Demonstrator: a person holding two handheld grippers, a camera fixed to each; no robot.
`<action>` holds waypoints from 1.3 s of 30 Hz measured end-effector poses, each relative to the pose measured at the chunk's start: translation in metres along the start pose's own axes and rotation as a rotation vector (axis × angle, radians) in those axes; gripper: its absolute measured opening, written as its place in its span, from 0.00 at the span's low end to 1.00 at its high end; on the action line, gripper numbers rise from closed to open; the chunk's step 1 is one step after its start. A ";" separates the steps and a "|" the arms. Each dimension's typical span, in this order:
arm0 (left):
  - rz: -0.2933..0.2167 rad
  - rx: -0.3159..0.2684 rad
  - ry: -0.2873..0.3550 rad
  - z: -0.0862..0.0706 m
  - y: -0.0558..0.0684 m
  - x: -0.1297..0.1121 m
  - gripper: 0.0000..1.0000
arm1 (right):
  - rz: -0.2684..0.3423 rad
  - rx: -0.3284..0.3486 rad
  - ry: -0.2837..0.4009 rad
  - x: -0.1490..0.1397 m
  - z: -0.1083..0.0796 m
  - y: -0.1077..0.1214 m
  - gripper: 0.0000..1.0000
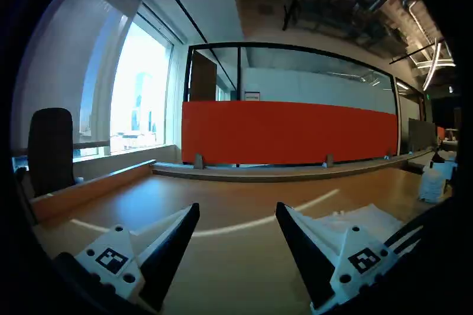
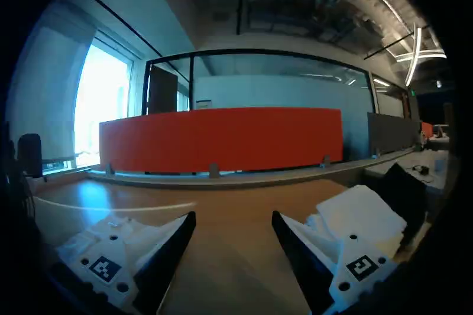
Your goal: Fold towel
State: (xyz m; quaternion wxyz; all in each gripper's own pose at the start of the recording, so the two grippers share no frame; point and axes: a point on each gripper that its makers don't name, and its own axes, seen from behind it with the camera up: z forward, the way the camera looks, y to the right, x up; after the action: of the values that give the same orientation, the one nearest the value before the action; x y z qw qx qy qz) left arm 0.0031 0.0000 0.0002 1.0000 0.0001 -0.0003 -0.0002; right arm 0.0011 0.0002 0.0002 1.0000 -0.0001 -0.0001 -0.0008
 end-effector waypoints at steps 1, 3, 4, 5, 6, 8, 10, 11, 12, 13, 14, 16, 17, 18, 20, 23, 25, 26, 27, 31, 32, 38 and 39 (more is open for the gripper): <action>0.000 0.000 -0.001 0.000 0.000 0.003 0.96 | -0.002 0.000 0.000 0.001 0.000 0.000 0.99; 0.001 -0.001 -0.001 0.000 0.000 0.013 0.96 | -0.004 0.000 0.000 0.008 0.000 0.000 0.99; 0.003 -0.001 -0.002 0.000 0.000 0.018 0.96 | -0.005 0.001 0.001 0.013 0.000 -0.001 0.99; 0.004 -0.002 -0.002 0.000 0.000 0.024 0.96 | -0.006 0.002 0.002 0.019 -0.001 -0.002 0.99; 0.007 -0.004 -0.003 0.000 0.001 0.033 0.96 | -0.006 0.002 0.002 0.026 -0.002 -0.003 0.99; 0.013 -0.007 -0.003 -0.002 0.001 0.048 0.96 | -0.005 0.001 0.004 0.039 -0.003 -0.004 0.99; 0.017 -0.007 -0.004 -0.003 0.001 0.065 0.96 | -0.007 0.001 0.006 0.053 -0.004 -0.005 0.99; 0.019 -0.008 -0.005 -0.004 0.001 0.072 0.96 | -0.008 0.001 0.008 0.060 -0.004 -0.006 0.99; 0.019 -0.007 -0.007 -0.005 0.001 0.081 0.96 | -0.010 0.001 0.008 0.068 -0.005 -0.007 0.99; 0.019 -0.007 -0.008 -0.005 0.001 0.089 0.96 | -0.011 0.000 0.009 0.074 -0.006 -0.008 0.99; 0.019 -0.007 -0.009 -0.006 0.001 0.096 0.96 | -0.013 0.000 0.009 0.081 -0.006 -0.008 0.99; 0.019 -0.009 -0.012 -0.007 0.001 0.112 0.96 | -0.016 0.003 0.011 0.096 -0.008 -0.011 0.99; 0.019 -0.010 -0.013 -0.007 0.001 0.119 0.96 | -0.018 0.005 0.013 0.103 -0.008 -0.012 0.99; 0.019 -0.010 -0.014 -0.008 0.001 0.126 0.96 | -0.020 0.006 0.013 0.110 -0.009 -0.013 0.99; 0.019 -0.012 -0.016 -0.009 0.002 0.139 0.96 | -0.024 0.008 0.015 0.123 -0.010 -0.015 0.99; 0.018 -0.015 -0.020 -0.010 0.003 0.156 0.96 | -0.029 0.008 0.015 0.142 -0.011 -0.017 0.99; 0.018 -0.017 -0.022 -0.011 0.004 0.166 0.96 | -0.029 0.008 0.019 0.154 -0.011 -0.018 0.99; 0.019 -0.018 -0.023 -0.011 0.004 0.171 0.96 | -0.029 0.008 0.021 0.159 -0.011 -0.019 0.99; 0.019 -0.021 -0.025 -0.011 0.005 0.175 0.96 | -0.029 0.007 0.021 0.163 -0.012 -0.019 0.99; 0.024 -0.034 -0.033 -0.012 0.008 0.186 0.96 | -0.031 0.003 0.018 0.174 -0.015 -0.019 0.99; 0.025 -0.037 -0.034 -0.012 0.009 0.188 0.96 | -0.032 0.002 0.016 0.176 -0.015 -0.019 0.99; 0.028 -0.082 -0.063 -0.014 0.019 0.189 0.96 | -0.049 0.023 -0.005 0.181 -0.018 -0.023 0.99; 0.029 -0.095 -0.070 -0.014 0.022 0.189 0.96 | -0.057 0.034 -0.012 0.181 -0.018 -0.025 0.99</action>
State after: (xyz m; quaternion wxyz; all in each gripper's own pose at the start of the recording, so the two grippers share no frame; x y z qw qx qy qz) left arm 0.1917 0.0222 -0.0135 0.9981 -0.0476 -0.0354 0.0143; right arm 0.1819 -0.0251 -0.0181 0.9994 0.0169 -0.0059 -0.0294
